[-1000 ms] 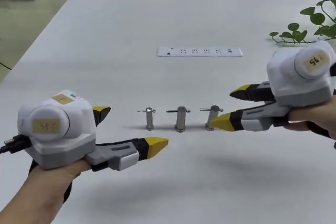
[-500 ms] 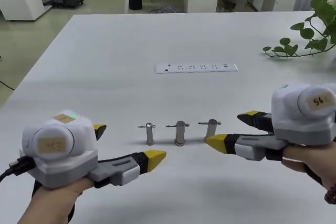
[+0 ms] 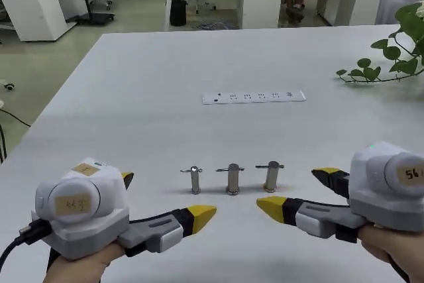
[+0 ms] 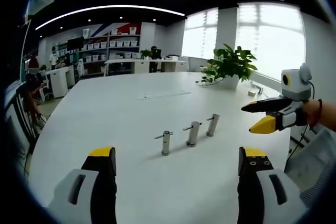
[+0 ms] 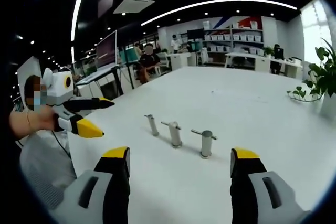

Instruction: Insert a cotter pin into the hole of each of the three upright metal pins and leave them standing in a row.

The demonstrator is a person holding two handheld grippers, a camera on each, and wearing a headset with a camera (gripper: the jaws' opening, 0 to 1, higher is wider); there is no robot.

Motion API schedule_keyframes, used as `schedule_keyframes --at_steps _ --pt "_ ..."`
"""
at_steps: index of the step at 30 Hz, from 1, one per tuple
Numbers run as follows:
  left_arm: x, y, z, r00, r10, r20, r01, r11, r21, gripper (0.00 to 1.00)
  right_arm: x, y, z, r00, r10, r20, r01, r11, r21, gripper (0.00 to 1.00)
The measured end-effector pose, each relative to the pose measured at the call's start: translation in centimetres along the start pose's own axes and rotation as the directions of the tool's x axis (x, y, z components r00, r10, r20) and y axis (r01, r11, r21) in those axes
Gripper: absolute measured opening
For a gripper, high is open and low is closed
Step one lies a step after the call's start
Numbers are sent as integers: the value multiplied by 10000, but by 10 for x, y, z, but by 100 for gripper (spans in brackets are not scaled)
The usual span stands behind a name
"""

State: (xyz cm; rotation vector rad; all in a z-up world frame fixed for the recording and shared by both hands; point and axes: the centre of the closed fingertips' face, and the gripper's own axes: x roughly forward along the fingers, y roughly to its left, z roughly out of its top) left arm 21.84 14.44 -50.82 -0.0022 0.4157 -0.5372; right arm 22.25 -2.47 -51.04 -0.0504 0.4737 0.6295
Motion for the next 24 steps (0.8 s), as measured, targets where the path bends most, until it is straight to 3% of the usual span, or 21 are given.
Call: schedule_keyframes --at_steps 17,24 --pt "-4 -1 -5 9998 67 -176 -66 10000 59 99 -1 6 -2 10000 15 79 -16 9999 126 86" --pt "-5 1 -5 9996 134 -260 -131 9998 120 99 0 10 0 9995 133 275 -151 9977 668 88"
